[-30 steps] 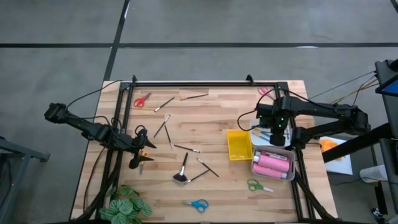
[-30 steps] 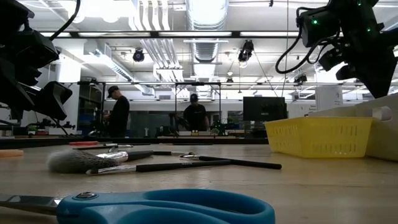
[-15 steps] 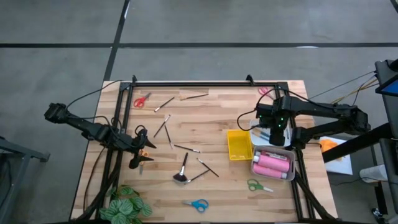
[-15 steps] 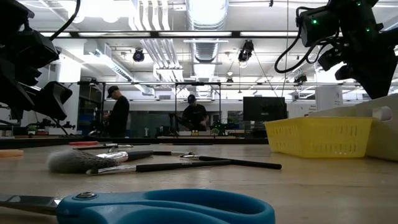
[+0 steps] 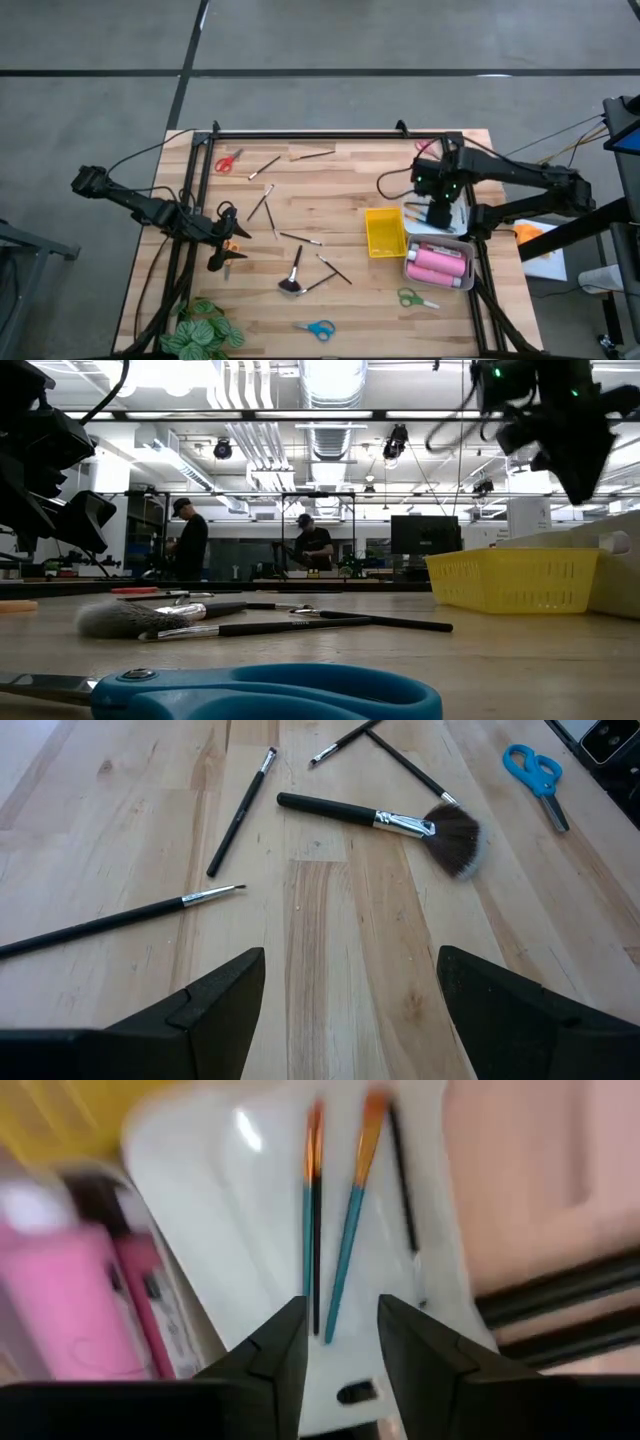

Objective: Pick & Place Paint Supplies
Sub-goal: Put the black paint brush into the white bin

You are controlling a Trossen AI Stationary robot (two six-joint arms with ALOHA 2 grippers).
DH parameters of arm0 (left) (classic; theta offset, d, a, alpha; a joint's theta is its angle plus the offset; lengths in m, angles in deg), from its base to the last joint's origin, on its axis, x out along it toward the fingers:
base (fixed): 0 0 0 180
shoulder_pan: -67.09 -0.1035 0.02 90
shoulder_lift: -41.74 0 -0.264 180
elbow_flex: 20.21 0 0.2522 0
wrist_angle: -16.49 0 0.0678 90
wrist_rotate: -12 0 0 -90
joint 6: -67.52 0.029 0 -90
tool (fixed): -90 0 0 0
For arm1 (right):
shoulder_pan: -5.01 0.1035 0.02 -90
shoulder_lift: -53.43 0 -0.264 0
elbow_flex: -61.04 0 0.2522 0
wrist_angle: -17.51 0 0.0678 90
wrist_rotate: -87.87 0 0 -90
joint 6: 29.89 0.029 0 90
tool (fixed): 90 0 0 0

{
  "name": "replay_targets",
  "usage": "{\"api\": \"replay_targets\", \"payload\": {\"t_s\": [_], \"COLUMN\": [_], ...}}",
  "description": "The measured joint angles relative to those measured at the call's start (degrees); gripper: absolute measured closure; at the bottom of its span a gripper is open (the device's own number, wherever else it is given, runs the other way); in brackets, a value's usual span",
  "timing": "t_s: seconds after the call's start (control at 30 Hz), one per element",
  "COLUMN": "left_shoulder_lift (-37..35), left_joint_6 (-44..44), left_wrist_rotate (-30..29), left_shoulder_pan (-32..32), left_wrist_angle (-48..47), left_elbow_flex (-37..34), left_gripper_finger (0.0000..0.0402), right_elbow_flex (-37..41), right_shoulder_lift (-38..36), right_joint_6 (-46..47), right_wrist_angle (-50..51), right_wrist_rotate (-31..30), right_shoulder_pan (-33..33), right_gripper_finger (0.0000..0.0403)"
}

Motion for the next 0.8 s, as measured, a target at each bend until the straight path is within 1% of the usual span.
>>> {"api": "replay_targets", "payload": {"t_s": [0.1,0.17,0.23,0.37,0.5,0.6,0.67,0.8], "left_shoulder_lift": [0.0,0.0,0.0,0.0,0.0,0.0,0.0,0.0], "left_joint_6": [0.0,0.0,0.0,0.0,0.0,0.0,0.0,0.0], "left_wrist_rotate": [0.0,0.0,0.0,0.0,0.0,0.0,0.0,0.0], "left_shoulder_pan": [0.0,0.0,0.0,0.0,0.0,0.0,0.0,0.0], "left_wrist_angle": [0.0,0.0,0.0,0.0,0.0,0.0,0.0,0.0], "left_elbow_flex": [0.0,0.0,0.0,0.0,0.0,0.0,0.0,0.0], "left_gripper_finger": [0.0101,0.0101,0.0101,0.0101,0.0101,0.0101,0.0101,0.0101], "right_elbow_flex": [-5.4,-8.7,-11.5,-14.6,-15.5,-16.1,-16.9,-18.7], "right_shoulder_lift": [0.0,0.0,0.0,0.4,2.8,6.9,10.7,19.4], "right_joint_6": [0.1,-0.2,-2.1,-8.2,-14.4,-17.6,-19.9,-30.4], "right_wrist_angle": [-2.3,-6.2,-12.1,-27.4,-39.6,-43.7,-44.6,-44.8], "right_wrist_rotate": [-3.1,-5.5,-6.0,-2.4,3.4,6.4,6.8,7.2], "right_shoulder_pan": [0.0,-0.1,-0.5,-2.2,-5.2,-7.7,-9.0,-10.5], "right_gripper_finger": [0.0280,0.0280,0.0280,0.0280,0.0280,0.0280,0.0280,0.0280]}}
